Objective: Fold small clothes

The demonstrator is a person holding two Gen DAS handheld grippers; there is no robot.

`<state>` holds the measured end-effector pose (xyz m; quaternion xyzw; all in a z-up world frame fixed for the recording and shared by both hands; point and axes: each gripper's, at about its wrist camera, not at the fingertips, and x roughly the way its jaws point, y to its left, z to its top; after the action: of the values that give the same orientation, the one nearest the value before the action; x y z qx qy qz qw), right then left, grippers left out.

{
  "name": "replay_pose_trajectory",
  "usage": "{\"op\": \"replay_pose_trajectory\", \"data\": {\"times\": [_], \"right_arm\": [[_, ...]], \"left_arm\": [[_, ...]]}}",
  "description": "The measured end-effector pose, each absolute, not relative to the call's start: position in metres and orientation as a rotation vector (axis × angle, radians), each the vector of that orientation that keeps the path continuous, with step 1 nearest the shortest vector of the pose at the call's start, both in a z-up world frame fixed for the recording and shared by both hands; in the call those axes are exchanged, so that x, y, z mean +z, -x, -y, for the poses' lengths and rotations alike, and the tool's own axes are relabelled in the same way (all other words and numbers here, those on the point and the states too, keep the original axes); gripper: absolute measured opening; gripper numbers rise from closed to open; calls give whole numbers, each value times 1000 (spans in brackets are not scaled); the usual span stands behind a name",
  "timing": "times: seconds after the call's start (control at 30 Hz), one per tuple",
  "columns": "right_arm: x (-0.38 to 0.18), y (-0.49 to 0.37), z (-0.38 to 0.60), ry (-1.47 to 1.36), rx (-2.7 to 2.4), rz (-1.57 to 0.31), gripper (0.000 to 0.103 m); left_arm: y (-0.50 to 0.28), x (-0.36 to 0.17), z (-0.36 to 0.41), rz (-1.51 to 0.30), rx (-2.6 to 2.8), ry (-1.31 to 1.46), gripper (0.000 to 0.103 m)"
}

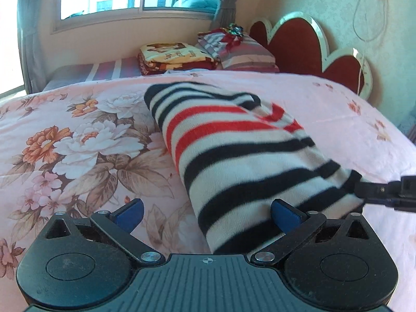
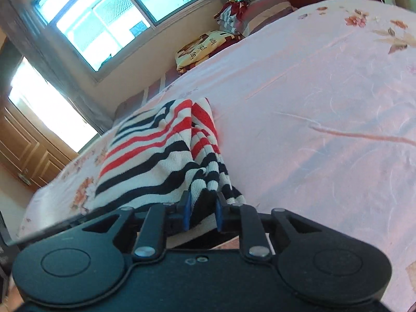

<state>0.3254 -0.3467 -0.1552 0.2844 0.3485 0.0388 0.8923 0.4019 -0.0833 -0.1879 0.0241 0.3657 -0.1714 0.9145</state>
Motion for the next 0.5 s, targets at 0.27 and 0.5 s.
{"op": "replay_pose_trajectory", "data": {"times": [0.27, 0.5], "right_arm": [[-172, -321, 345, -473, 32, -833, 14], [-156, -314, 357, -466, -38, -775, 22]], "left_arm": [[-391, -202, 71, -825, -363, 32, 103], [-402, -170, 54, -757, -330, 108, 103]]}}
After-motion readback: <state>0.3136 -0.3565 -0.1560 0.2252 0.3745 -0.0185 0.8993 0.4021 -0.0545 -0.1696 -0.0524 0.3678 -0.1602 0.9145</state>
